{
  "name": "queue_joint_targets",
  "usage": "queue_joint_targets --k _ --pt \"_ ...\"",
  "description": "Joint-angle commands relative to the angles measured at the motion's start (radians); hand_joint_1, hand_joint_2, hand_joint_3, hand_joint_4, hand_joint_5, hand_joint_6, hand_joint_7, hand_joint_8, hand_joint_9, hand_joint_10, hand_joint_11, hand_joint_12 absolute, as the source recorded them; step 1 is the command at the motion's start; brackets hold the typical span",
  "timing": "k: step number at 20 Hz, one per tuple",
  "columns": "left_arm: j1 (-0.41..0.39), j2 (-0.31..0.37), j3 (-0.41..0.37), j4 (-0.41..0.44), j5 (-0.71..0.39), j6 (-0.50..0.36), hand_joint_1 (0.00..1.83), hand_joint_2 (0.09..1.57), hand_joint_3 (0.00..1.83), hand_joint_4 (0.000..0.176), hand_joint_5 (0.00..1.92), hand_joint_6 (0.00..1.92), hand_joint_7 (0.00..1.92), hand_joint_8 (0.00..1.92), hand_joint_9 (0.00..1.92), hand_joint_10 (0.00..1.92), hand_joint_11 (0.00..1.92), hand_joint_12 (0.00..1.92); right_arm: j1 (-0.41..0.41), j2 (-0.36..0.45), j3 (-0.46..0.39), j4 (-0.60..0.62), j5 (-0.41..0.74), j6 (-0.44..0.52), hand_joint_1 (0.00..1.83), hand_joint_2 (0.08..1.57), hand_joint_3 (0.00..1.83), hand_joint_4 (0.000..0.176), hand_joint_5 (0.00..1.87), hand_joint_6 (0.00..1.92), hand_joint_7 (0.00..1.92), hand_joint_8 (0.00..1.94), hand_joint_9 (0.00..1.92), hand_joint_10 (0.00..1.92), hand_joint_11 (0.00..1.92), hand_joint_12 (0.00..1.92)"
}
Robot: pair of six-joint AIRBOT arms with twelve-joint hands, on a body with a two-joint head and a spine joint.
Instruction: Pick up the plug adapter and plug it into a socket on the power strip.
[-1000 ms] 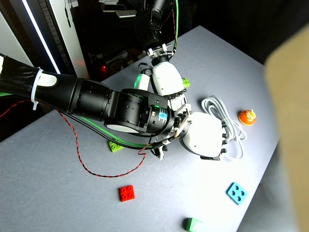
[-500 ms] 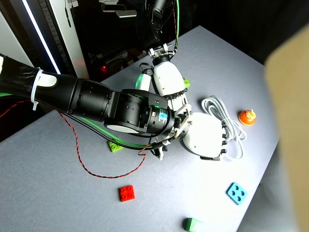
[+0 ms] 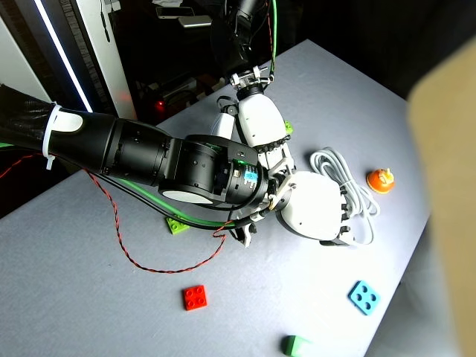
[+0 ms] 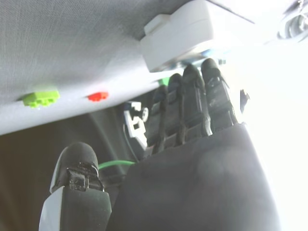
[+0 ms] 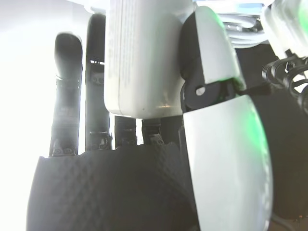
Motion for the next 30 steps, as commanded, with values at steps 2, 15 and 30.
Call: queue_joint_targets --k 2,15,30 --pt "-0.003 0.014 0.008 0.045 -0.088 -0.005 0.0 1.16 0.0 0.0 0.1 0.0 0.13 0.01 0.11 0.01 0.0 0.23 -0.003 -0.004 -0.016 0.001 -0.025 0.011 1.14 1.24 0.0 0.022 0.71 1.36 0.79 1.32 0.68 0.85 0.43 1.63" --pt "0.002 0.031 0.009 0.045 -0.085 -0.005 0.0 1.16 0.0 0.0 0.11 0.0 0.15 0.01 0.13 0.01 0.0 0.29 0.005 0.01 -0.016 0.001 -0.019 0.011 0.9 1.14 0.0 0.0 0.62 0.0 0.7 0.0 0.67 0.06 0.24 1.25" --pt "-0.002 0.033 0.009 0.046 -0.086 -0.014 0.0 1.16 0.0 0.0 0.1 0.0 0.13 0.0 0.13 0.01 0.0 0.25 0.034 0.034 -0.008 0.001 -0.013 0.051 0.65 1.04 0.0 0.0 0.38 0.0 0.44 0.0 0.41 0.0 0.0 1.06"
